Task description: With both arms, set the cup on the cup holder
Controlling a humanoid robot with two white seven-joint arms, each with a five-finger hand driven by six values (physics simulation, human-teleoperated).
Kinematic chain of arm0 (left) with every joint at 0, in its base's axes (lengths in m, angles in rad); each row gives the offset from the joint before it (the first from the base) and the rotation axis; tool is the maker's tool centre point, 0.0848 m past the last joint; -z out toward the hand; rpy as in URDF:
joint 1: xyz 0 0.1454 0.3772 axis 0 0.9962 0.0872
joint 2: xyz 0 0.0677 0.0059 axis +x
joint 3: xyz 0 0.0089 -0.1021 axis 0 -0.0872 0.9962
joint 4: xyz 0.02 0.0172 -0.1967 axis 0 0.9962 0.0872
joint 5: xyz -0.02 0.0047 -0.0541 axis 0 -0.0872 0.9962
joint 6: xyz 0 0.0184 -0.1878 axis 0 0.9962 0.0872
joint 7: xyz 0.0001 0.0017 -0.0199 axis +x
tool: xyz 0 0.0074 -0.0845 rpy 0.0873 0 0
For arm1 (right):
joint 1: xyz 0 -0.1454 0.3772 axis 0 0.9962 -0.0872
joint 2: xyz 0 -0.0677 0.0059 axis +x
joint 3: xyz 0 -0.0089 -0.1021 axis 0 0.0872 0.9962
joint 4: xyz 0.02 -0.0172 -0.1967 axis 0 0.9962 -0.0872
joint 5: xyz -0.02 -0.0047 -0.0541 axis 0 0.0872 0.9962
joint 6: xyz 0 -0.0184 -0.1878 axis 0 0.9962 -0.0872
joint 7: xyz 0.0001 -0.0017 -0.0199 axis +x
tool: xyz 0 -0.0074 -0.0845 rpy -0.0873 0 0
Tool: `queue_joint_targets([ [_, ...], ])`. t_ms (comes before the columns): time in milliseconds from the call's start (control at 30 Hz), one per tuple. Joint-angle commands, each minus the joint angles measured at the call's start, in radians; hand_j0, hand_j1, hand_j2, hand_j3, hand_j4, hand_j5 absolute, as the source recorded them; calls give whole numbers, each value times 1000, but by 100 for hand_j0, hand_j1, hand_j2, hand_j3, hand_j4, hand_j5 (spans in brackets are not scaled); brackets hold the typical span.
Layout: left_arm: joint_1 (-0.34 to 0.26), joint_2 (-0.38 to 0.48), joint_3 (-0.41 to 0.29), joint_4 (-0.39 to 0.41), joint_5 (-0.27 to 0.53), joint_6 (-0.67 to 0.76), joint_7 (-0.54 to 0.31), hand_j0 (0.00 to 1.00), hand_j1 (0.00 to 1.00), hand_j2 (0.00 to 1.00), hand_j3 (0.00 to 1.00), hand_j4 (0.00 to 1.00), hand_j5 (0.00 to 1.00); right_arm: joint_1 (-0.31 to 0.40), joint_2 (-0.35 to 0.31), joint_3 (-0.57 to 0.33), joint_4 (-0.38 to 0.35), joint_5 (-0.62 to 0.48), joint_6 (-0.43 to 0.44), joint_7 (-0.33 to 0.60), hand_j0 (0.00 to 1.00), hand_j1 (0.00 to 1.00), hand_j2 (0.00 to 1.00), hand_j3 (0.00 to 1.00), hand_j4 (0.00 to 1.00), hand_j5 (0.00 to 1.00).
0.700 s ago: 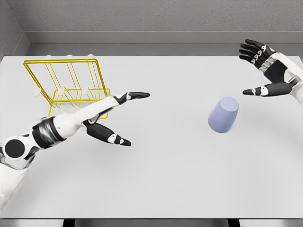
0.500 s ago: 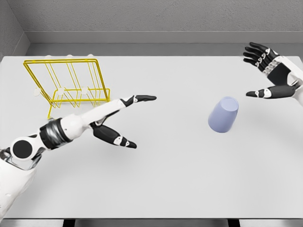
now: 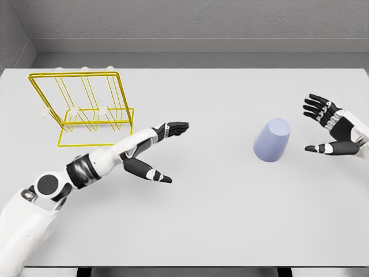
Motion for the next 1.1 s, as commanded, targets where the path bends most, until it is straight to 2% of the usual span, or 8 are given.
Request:
queue_joint_targets([
  [0,0,-27,-7,30,-2,-2,0,100,100,100,100,100,100,0,4,-2,0,4,0,0,100,100,100,100,100,100],
  [233,2,-39,-6,39,-13,3,0,100,100,100,100,100,100,-2,77,-70,97,154,0,0,100,100,100,100,100,100],
  [367,-2,-52,-6,55,-44,3,0,100,100,100,100,100,100,-2,108,-73,141,163,2,0,100,100,100,100,100,100],
  [433,-9,-81,-1,102,-44,3,0,100,100,100,100,100,100,-3,123,-74,146,206,0,0,100,100,100,100,100,100],
  [633,-26,-104,6,147,-42,5,0,100,100,100,100,100,100,-2,136,-70,138,216,0,0,100,100,100,100,100,100],
  [1067,-26,-102,2,150,-45,5,0,100,100,100,100,100,100,-9,175,-68,104,223,-1,0,100,100,100,100,100,100],
])
